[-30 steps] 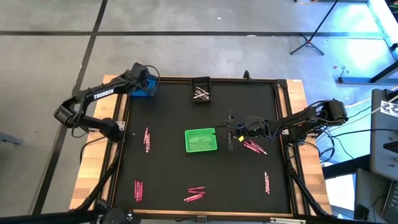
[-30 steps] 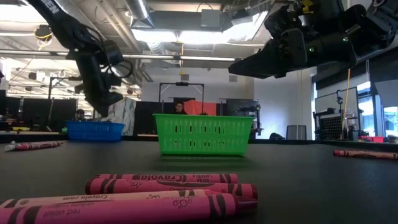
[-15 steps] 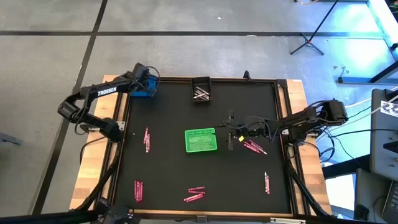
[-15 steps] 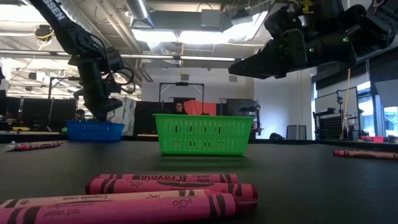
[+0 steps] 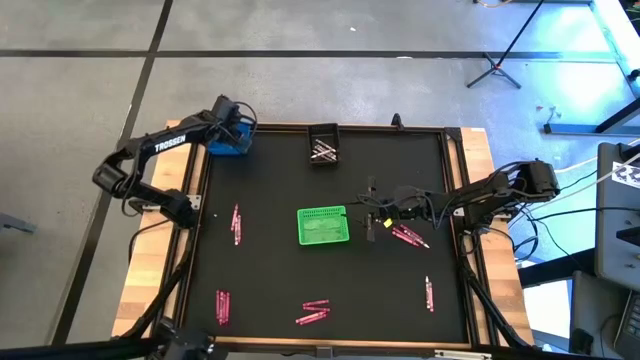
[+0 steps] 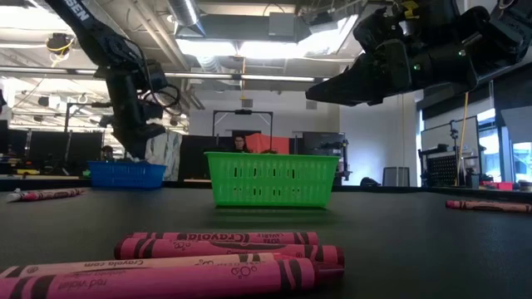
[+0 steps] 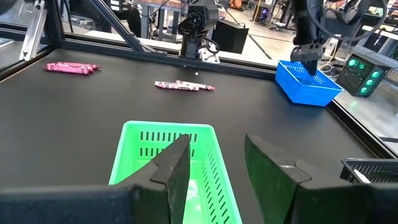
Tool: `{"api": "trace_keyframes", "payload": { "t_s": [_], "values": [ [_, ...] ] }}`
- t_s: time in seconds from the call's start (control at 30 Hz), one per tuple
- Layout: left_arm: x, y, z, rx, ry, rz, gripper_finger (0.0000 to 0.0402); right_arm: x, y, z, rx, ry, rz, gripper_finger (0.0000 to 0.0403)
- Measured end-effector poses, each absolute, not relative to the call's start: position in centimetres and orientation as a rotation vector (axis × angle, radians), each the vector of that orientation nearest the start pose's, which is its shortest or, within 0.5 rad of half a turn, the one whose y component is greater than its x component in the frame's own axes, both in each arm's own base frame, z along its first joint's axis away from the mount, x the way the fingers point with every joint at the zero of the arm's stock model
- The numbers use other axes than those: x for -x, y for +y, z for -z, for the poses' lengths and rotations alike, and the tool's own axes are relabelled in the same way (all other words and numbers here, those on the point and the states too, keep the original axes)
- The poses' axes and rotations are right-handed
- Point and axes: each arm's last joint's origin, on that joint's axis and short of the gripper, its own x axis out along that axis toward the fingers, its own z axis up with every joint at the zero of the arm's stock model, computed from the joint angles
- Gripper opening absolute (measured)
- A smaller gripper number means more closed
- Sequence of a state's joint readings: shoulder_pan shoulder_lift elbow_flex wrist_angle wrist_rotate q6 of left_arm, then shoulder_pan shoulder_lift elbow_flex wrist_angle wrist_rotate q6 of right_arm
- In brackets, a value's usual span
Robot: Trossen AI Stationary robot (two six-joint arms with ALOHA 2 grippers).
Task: Sort crayons
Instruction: Put the pink crayon into the blue bin
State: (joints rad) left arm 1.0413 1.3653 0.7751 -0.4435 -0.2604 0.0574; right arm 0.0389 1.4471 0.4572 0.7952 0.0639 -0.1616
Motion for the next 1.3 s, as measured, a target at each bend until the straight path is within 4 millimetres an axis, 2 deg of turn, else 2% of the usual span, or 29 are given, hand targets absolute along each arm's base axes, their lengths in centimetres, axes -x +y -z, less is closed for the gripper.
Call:
{"api": "trace_keyframes", "payload": {
  "t_s": [0.2,0.37,0.63,0.93,1.17,1.3],
  "values": [
    [-13.5,20.9,-21.0,0.374,1.097,-1.026,0.0109,-26.7,0.8,-17.6,0.17,0.183,0.01,0.015],
    [-14.7,18.8,-21.3,0.394,1.178,-0.894,0.0109,-26.7,0.9,-17.8,0.17,0.167,0.011,0.015],
    [-16.5,14.8,-19.7,0.539,1.263,-0.727,0.0109,-26.7,0.9,-17.7,0.147,0.171,0.01,0.015],
    [-17.1,10.3,-17.1,0.693,1.359,-0.739,0.0109,-26.7,0.9,-17.6,0.145,0.181,0.01,0.015],
    [-16.9,7.6,-16.3,0.796,1.469,-0.738,0.0109,-26.7,0.9,-17.6,0.145,0.184,0.009,0.015],
    [-17.0,6.9,-16.2,0.825,1.474,-0.742,0.0109,-26.7,0.8,-17.5,0.171,0.191,0.018,0.015]
  ]
}}
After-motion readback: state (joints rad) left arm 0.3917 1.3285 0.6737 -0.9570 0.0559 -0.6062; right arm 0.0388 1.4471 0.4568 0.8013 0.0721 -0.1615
